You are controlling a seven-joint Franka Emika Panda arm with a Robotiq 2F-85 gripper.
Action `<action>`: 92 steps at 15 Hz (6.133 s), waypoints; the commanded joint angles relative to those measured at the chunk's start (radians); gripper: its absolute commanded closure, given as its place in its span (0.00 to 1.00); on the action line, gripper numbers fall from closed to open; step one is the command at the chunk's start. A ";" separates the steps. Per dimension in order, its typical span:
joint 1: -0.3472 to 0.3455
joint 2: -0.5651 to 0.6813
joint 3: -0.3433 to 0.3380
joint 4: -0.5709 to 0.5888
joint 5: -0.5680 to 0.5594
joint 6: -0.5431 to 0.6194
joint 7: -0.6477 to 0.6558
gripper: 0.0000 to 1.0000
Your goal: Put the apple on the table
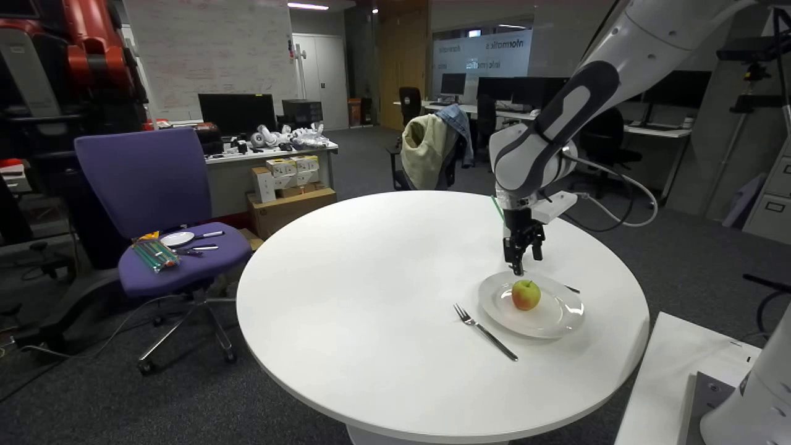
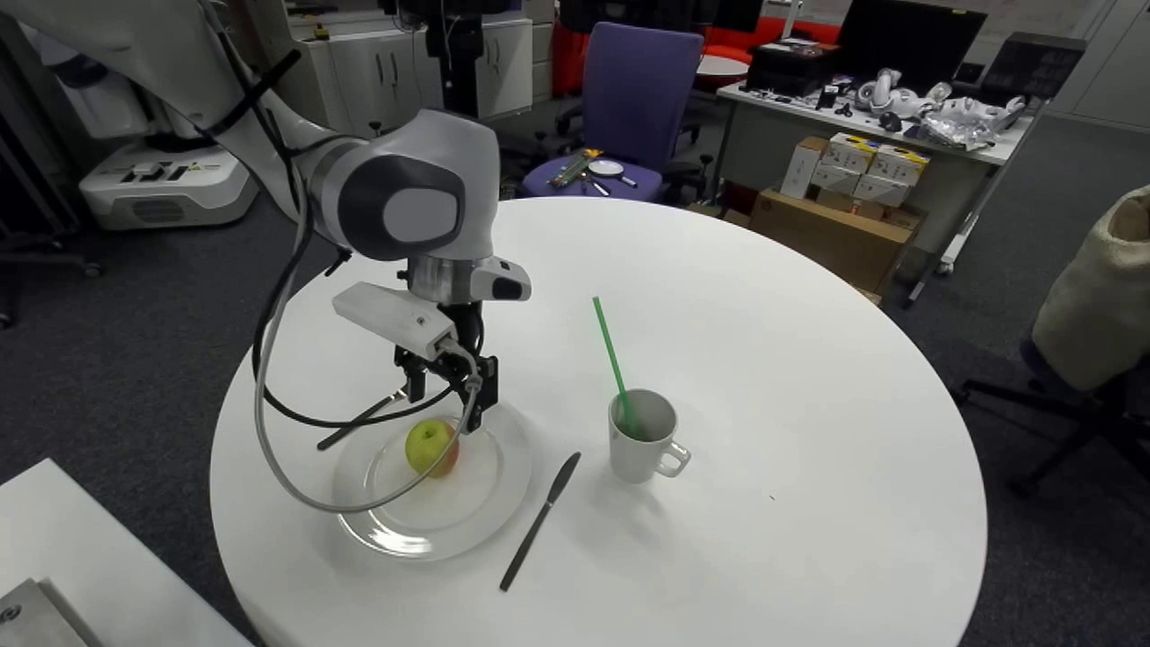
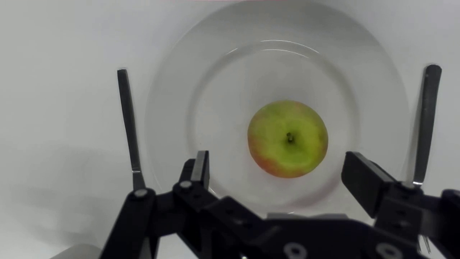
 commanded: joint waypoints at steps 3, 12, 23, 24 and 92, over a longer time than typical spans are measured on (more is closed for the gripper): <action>-0.004 0.000 0.004 0.002 -0.001 -0.002 0.001 0.00; 0.014 0.056 0.009 0.016 -0.016 -0.004 0.017 0.00; 0.013 0.157 0.013 0.060 -0.017 -0.016 0.012 0.00; 0.013 0.162 0.013 0.064 -0.018 -0.016 0.011 0.07; 0.347 0.470 0.335 0.618 -0.238 -0.391 -0.439 0.00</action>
